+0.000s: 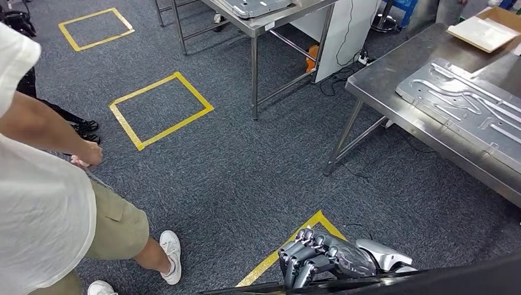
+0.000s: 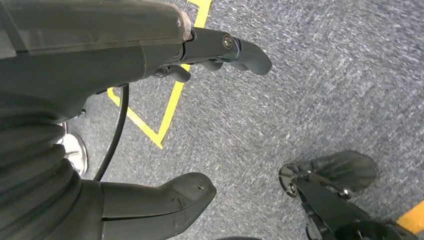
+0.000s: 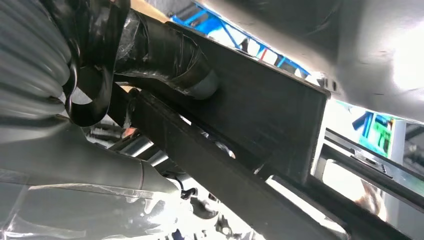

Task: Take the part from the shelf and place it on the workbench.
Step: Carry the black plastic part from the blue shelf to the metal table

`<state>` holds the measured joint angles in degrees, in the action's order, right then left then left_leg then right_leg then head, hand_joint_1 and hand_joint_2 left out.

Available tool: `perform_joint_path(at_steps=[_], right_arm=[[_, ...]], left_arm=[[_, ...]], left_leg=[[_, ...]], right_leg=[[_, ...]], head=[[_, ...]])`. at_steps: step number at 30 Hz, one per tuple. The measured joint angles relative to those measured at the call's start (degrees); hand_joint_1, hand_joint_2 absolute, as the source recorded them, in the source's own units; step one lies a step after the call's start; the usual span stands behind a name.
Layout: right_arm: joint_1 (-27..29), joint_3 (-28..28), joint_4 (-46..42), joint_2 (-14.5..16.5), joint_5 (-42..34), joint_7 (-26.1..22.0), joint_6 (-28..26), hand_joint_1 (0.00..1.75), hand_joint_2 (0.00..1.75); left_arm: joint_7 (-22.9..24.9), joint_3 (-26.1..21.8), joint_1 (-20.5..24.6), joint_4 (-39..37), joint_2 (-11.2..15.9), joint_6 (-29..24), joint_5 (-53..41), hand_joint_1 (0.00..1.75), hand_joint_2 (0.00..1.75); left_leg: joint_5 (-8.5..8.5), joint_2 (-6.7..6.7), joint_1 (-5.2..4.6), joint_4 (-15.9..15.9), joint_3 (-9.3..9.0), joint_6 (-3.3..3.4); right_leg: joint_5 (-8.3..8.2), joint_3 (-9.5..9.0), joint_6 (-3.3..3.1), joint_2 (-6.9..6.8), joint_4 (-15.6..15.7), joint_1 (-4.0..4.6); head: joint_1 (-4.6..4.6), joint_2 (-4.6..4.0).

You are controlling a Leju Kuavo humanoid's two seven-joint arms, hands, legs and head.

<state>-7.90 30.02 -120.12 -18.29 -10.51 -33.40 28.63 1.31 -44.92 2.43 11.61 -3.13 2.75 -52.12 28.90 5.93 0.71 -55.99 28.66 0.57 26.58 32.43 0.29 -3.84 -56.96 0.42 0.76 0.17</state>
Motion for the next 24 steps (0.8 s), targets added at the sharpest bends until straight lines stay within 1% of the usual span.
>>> perform_joint_path(at_steps=[1,2,3,4,5,6,7,8,9,10,11,12,13,14,15,16,17,18,19,20,21,22,23,24], right_arm=[[0.0,0.0,-0.1,0.0,0.0,0.0,0.0,1.73,1.75],[0.1,0.0,-0.2,0.1,0.1,0.0,0.0,1.73,1.75],[0.0,0.0,-0.3,0.2,0.1,0.0,0.0,1.73,1.75],[0.0,0.0,-0.4,0.3,0.1,0.0,0.0,1.73,1.75],[0.0,0.0,-0.4,0.4,0.2,0.1,0.0,1.73,1.75],[0.0,0.1,-0.4,0.5,0.2,0.1,0.0,1.73,1.75],[0.0,0.1,-0.4,0.6,0.2,0.1,0.0,1.73,1.75],[0.1,0.1,-0.4,0.6,0.2,0.1,-0.1,1.73,1.75],[0.1,0.2,-0.4,0.6,0.3,0.1,-0.1,1.73,1.75],[0.1,0.2,-0.4,0.6,0.3,0.1,-0.2,1.73,1.75],[0.2,0.2,-0.4,0.6,0.4,0.1,-0.2,1.73,1.75],[0.2,0.3,-0.4,0.6,0.4,0.1,-0.3,1.73,1.75],[0.2,0.3,-0.4,0.6,0.5,0.1,-0.4,1.73,1.75],[0.2,0.3,-0.5,0.6,0.6,0.1,-0.5,1.73,1.75],[0.3,0.4,-0.5,0.7,0.7,0.1,-0.5,1.73,1.75],[0.5,0.4,-0.5,0.7,0.8,0.1,-0.6,1.73,1.75],[0.6,0.5,-0.6,0.6,0.9,0.1,-0.7,1.73,1.75],[0.7,0.5,-0.8,0.6,1.0,0.1,-0.8,1.73,1.75],[0.7,0.5,-1.0,0.6,1.1,0.0,-0.8,1.73,1.75],[0.7,0.6,-1.1,0.6,1.1,0.0,-0.8,1.73,1.75],[0.7,0.6,-1.1,0.7,1.1,0.0,-0.9,1.73,1.75],[0.7,0.7,-1.1,0.7,1.2,0.1,-0.9,1.73,1.75],[0.8,0.7,-1.1,0.7,1.3,0.1,-0.9,1.73,1.75],[0.9,0.8,-1.1,0.7,1.3,0.2,-0.9,1.73,1.75]], left_arm=[[-0.1,-0.1,0.1,0.0,0.0,0.0,0.0,0.0,1.75],[-0.2,-0.2,0.2,0.0,0.0,0.1,0.0,0.0,1.75],[-0.3,-0.2,0.2,0.0,-0.1,0.1,0.0,0.0,1.75],[-0.4,-0.3,0.3,0.0,-0.1,0.1,0.0,0.0,1.75],[-0.4,-0.4,0.2,0.0,-0.1,0.1,0.0,0.0,1.75],[-0.4,-0.5,0.1,0.0,-0.1,0.1,0.0,0.0,1.75],[-0.5,-0.5,0.0,0.0,-0.1,0.1,0.0,0.0,1.75],[-0.6,-0.6,-0.2,0.0,-0.1,0.2,0.0,0.0,1.75],[-0.8,-0.7,-0.2,0.0,-0.1,0.3,0.0,0.0,1.75],[-1.1,-0.7,-0.2,0.0,-0.1,0.4,0.0,0.0,1.75],[-1.3,-0.8,-0.2,0.0,-0.1,0.5,0.0,0.0,1.75],[-1.5,-0.8,-0.1,0.0,-0.1,0.6,0.0,0.0,1.75],[-1.7,-0.8,-0.1,0.0,-0.1,0.7,0.1,0.0,1.75],[-1.8,-0.8,-0.1,0.0,-0.1,0.7,0.2,0.0,1.75],[-2.0,-0.9,0.0,0.0,-0.1,0.8,0.3,0.0,1.75],[-2.1,-0.9,0.0,0.0,-0.1,0.8,0.4,0.0,1.75],[-2.2,-0.9,0.1,0.0,-0.2,0.9,0.4,0.0,1.75],[-2.2,-1.0,0.1,0.0,-0.3,0.9,0.4,0.0,1.75],[-2.3,-1.0,0.2,0.0,-0.3,0.9,0.4,0.0,1.75],[-2.4,-1.1,0.1,0.0,-0.4,0.9,0.5,0.0,1.75],[-2.4,-1.2,0.0,0.0,-0.3,0.9,0.5,0.0,1.75],[-2.5,-1.2,0.0,0.0,-0.4,0.9,0.5,0.0,1.75],[-2.6,-1.3,-0.1,0.0,-0.4,0.9,0.5,0.0,1.75],[-2.8,-1.3,-0.1,0.0,-0.4,0.9,0.5,0.0,1.75]], left_leg=[[0.15,0.55,-0.01,0.1,-0.23,-0.33],[0.46,0.32,0.05,-0.1,-0.36,-0.65],[1.23,-0.7,0.11,-1.1,-0.05,-0.88],[2.58,-2.14,0.17,-3.3,0.89,-1.04],[4.34,-3.82,0.28,-6.6,2.5,-1.1],[6.14,-4.85,0.28,-10.7,4.57,-1.12],[7.3,-5.29,0.29,-14.2,6.52,-1.15],[7.42,-5.49,0.27,-16.3,7.86,-1.14],[6.36,-5.59,0.26,-16.2,8.26,-1.08],[4.32,-5.82,0.24,-13.9,7.62,-0.9],[1.85,-6.58,0.21,-10.2,6.26,-0.62],[-0.07,-8.08,0.2,-6.3,4.78,-0.22],[-1.32,-9.37,0.16,-3.3,3.49,0.1],[-1.81,-10.36,0.05,-1.5,2.72,0.36],[-1.74,-10.67,-0.08,-0.7,2.37,0.58],[-1.82,-10.02,-0.08,-0.4,2.16,0.75],[-2.01,-9.28,0.02,0.0,2.0,0.99],[-2.21,-8.54,0.23,0.4,1.79,1.24],[-2.37,-7.73,0.46,0.8,1.59,1.52],[-2.43,-6.93,0.53,1.0,1.43,1.71],[-2.34,-6.18,0.52,1.1,1.34,1.84],[-2.2,-5.33,0.51,1.1,1.27,1.91],[-2.04,-4.52,0.52,1.0,1.18,1.83],[-1.83,-3.73,0.56,1.0,1.04,1.72]], right_leg=[[-0.12,0.01,-0.32,0.82,0.1,-0.05],[-0.26,-0.09,-0.62,1.5,0.3,-0.19],[-0.41,-0.21,-0.97,2.18,0.6,-0.35],[-0.55,-0.35,-1.31,2.83,0.8,-0.52],[-0.57,-0.4,-1.55,3.44,0.8,-0.54],[-0.52,-0.42,-1.78,4.11,0.8,-0.5],[-0.47,-0.45,-1.93,4.86,0.7,-0.42],[-0.4,-0.51,-2.0,5.68,0.7,-0.34],[-0.33,-0.59,-2.03,6.53,0.6,-0.28],[-0.26,-0.71,-1.99,7.37,0.5,-0.23],[-0.17,-0.85,-1.92,8.12,0.4,-0.22],[-0.07,-0.93,-1.78,8.8,0.4,-0.2],[0.01,-0.9,-1.54,9.53,0.3,-0.23],[0.06,-0.77,-1.23,10.16,0.2,-0.4],[0.03,-0.6,-0.83,10.84,0.2,-0.6],[-0.07,-0.44,-0.39,11.55,0.3,-0.7],[-0.07,-0.36,-0.08,11.65,0.3,-0.77],[0.32,-0.06,0.26,10.74,-0.2,-0.66],[1.31,0.73,0.6,9.2,-1.8,-0.59],[2.84,2.08,0.93,7.28,-4.6,-0.73],[4.68,4.05,1.37,5.64,-8.3,-0.9],[6.16,6.14,1.76,4.86,-12.1,-1.2],[6.75,7.73,2.11,4.45,-14.8,-1.5],[6.24,8.35,2.41,4.17,-15.5,-1.77]], head=[[0.01,0.0],[0.01,0.0],[0.01,0.0],[0.02,0.0],[0.02,0.0],[0.03,0.0],[0.03,0.0],[0.04,0.0],[0.04,0.0],[0.04,0.0],[0.04,0.0],[0.03,0.0],[0.02,0.0],[0.02,0.0],[0.03,0.0],[0.03,0.0],[0.04,0.0],[-0.07,0.0],[-0.18,0.0],[-0.27,0.0],[-0.37,0.0],[-0.37,0.0],[-0.37,0.0],[-0.37,0.0]])
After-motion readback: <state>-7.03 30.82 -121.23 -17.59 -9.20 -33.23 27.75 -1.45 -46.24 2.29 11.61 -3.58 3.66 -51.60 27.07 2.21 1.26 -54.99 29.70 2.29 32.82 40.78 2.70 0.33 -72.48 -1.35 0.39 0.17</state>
